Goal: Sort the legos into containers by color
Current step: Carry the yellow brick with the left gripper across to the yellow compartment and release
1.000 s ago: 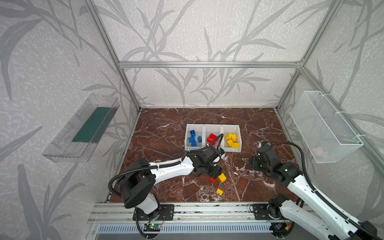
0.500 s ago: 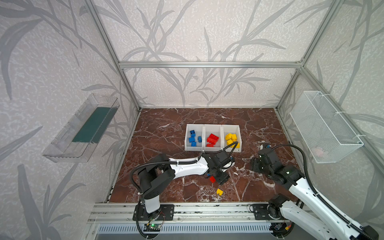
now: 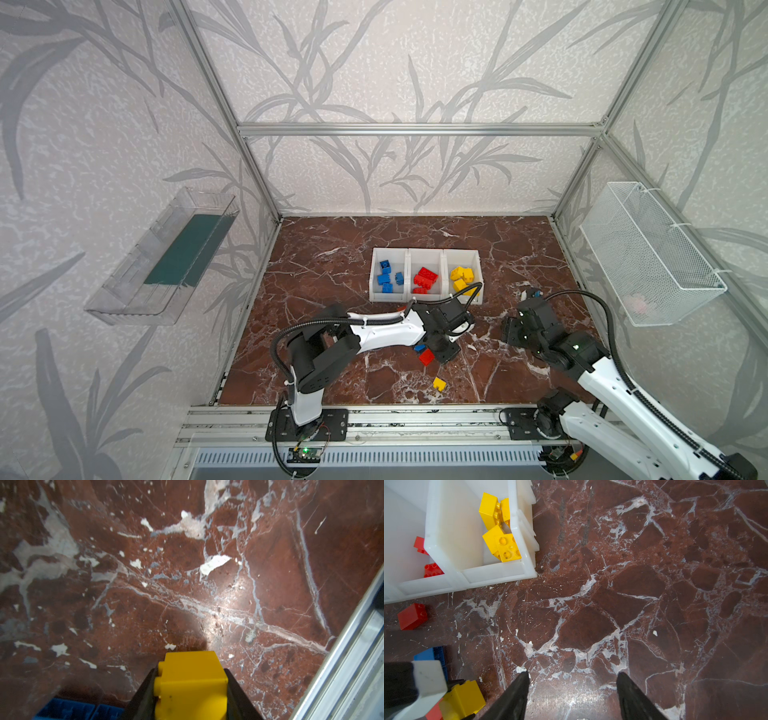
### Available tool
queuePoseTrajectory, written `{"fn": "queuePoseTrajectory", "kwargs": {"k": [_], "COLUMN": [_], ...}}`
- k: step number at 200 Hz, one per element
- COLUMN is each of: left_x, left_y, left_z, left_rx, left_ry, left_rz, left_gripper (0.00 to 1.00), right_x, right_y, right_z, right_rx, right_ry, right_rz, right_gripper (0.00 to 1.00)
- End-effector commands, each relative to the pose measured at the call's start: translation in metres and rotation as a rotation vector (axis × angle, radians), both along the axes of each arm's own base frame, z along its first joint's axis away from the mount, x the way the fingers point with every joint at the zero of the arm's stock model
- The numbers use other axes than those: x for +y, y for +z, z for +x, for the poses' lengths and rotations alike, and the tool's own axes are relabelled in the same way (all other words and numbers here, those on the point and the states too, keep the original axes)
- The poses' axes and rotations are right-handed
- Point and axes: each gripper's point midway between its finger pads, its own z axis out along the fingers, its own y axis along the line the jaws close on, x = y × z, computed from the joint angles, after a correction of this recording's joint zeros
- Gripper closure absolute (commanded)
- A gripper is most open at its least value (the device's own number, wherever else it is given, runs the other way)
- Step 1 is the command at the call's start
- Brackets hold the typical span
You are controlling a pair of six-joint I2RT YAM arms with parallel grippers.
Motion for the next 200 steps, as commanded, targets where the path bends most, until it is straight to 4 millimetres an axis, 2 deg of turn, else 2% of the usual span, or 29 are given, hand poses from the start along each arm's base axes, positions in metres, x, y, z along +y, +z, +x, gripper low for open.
{"fn": "queuePoseTrajectory", "kwargs": {"k": [1, 32, 57, 88, 105, 154, 183, 200], "left_x": [-0.010, -0.018, -0.027, -0.026, -0.029, -0.047, -0.047, -0.045], "left_y": [0.031, 0.075, 0.100, 0.108, 0.108, 0.104, 0.104, 0.100], "left_z": [0.016, 0.065, 0.109, 0.170, 0.194, 0.229, 0.247, 0.255], "left_rx": [-0.061, -0.208, -0.293, -0.314, -0.309, -0.321, -0.318, -0.315], "left_ry": [0.023, 0.137, 0.188, 0.313, 0.339, 0.322, 0.354, 0.393], "left_rz": [-0.051, -0.106, -0.156, -0.196, -0.215, -0.213, -0.226, -0.226], "left_gripper": [0.59, 0.61, 0.61, 0.61, 0.61, 0.61, 0.60, 0.52], "right_x": [-0.003, 0.001, 0.003, 0.007, 0.006, 0.003, 0.002, 0.002], "right_y": [0.000, 0.007, 0.008, 0.010, 0.011, 0.013, 0.014, 0.013], "right_z": [-0.004, -0.005, -0.008, -0.012, -0.016, -0.023, -0.025, -0.026], "right_rx": [0.003, -0.016, -0.014, 0.000, -0.001, -0.020, -0.021, -0.017], "right_ry": [0.003, 0.026, 0.056, 0.091, 0.095, 0.076, 0.070, 0.067], "right_rz": [-0.001, 0.020, 0.025, 0.034, 0.033, 0.065, 0.075, 0.077], "right_gripper": [0.33, 0.33, 0.32, 0.33, 0.33, 0.33, 0.33, 0.33]}}
